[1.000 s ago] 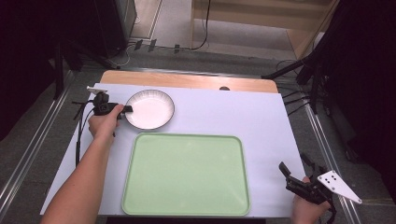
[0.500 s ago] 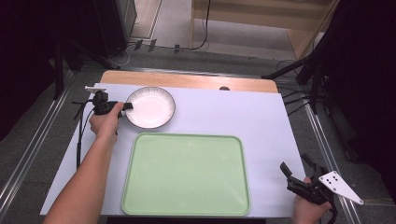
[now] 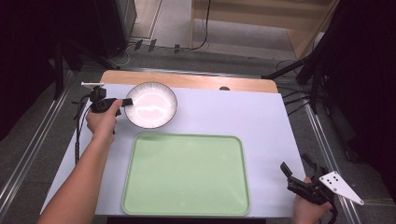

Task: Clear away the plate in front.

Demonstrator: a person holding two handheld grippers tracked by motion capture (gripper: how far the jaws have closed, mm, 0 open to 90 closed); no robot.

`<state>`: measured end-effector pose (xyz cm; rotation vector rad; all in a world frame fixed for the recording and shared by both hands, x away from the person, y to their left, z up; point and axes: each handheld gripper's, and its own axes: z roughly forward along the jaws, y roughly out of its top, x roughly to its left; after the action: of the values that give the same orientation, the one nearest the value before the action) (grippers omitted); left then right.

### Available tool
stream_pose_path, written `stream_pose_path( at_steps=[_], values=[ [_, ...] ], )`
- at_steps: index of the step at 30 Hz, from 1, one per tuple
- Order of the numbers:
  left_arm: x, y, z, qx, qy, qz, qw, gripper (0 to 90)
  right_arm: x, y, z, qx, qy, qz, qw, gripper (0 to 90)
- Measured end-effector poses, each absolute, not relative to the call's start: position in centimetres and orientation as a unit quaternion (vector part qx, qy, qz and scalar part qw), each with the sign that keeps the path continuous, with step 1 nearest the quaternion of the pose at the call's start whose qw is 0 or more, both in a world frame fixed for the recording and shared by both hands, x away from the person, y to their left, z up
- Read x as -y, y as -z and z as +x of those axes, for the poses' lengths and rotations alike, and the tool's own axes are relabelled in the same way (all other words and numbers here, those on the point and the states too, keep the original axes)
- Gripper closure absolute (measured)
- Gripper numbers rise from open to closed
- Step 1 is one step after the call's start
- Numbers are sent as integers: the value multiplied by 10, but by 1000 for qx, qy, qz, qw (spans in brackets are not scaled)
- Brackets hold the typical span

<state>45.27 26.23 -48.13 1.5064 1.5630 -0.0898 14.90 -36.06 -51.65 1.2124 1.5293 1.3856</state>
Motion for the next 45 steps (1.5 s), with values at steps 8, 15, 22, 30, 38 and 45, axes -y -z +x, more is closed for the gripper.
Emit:
stream_pose_path(
  at_steps=[8, 15, 22, 30, 38, 45],
  values=[
    [-260, 477, 441, -614, 41, 623, 483, 844, 360, 516, 149, -595, -539, 471, 365, 127],
    [-251, 470, 429, -591, 54, 641, 487, 842, 359, 517, 149, -595, -539, 472, 364, 127],
    [-243, 464, 416, -576, 57, 647, 496, 842, 359, 517, 150, -596, -540, 469, 366, 127],
    [-235, 458, 403, -557, 56, 663, 496, 842, 359, 517, 150, -596, -540, 470, 363, 127],
    [-226, 460, 390, -544, 67, 673, 498, 841, 359, 516, 150, -597, -540, 469, 364, 127],
    [-220, 466, 379, -537, 76, 681, 492, 840, 360, 516, 149, -595, -540, 469, 366, 128]
  ],
)
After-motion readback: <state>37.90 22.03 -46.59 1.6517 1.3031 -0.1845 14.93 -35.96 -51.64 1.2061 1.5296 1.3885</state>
